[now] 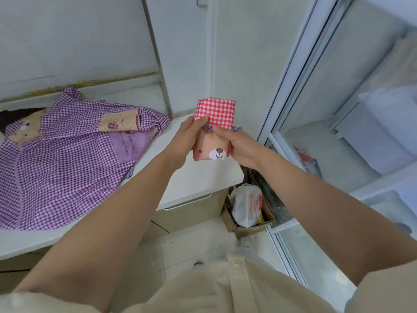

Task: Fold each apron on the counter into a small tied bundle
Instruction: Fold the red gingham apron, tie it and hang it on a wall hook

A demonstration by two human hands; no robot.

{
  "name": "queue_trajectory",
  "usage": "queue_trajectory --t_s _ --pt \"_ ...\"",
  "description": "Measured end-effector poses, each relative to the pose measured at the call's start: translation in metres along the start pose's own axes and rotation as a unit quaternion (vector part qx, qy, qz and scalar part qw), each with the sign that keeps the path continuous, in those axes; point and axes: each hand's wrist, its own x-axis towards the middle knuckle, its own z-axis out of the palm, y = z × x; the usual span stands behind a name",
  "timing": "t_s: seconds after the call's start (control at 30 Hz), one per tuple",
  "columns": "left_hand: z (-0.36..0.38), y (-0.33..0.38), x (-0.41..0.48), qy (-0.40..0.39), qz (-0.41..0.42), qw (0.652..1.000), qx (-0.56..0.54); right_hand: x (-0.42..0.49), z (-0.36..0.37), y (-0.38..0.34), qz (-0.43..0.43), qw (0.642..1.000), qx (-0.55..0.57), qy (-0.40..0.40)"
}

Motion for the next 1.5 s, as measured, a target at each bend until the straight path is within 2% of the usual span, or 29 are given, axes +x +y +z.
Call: queue_trajectory --t_s 0.17,0.43,0.53,0.7,0.93,1.0,1.13,1.2,1.37,1.43,1.5 --pt "0.046 0.05 0.032 -0.016 0.001 1.0 0.023 0.002 -0.04 -0.052 0.009 0.995 -0.086 -0.039" --pt "0.102 0.053 0.074 -0.028 -0.026 0.999 0.03 0.016 -0.118 -0.085 0.065 0.975 -0.163 -0.134" --pt "0.113 0.041 0.082 -0.006 -0.031 0.999 -0.007 0.017 -0.135 -0.087 0.102 0.967 -0.155 -0.175" --pt "0.125 0.04 0.089 0.04 -0.019 0.997 -0.065 0.026 -0.144 -0.078 0.074 0.97 -0.086 -0.213" --pt "0.124 0.028 0.093 0.069 -0.026 0.993 -0.093 0.034 -0.148 -0.084 0.029 0.976 -0.138 -0.163" --pt "0.123 0.025 0.093 0.062 -0.032 0.995 -0.065 0.038 -0.147 -0.081 -0.008 0.985 -0.122 -0.122" --pt "0.124 0.018 0.089 -0.009 -0.036 0.999 -0.008 0.041 -0.142 -0.078 -0.067 0.996 -0.055 -0.008" --pt "0.127 0.016 0.092 0.009 -0.008 1.0 -0.002 0.044 -0.139 -0.08 -0.076 0.995 -0.052 0.024" --pt "0.127 0.028 0.1 0.115 0.068 0.991 0.029 0.047 -0.139 -0.087 -0.046 0.998 -0.036 0.006" --pt "0.122 0.033 0.102 0.096 0.08 0.991 0.05 0.046 -0.144 -0.089 -0.071 0.997 -0.035 0.002" --pt "0.118 0.045 0.102 0.036 0.05 0.996 0.057 0.044 -0.144 -0.099 -0.116 0.993 -0.03 0.007"
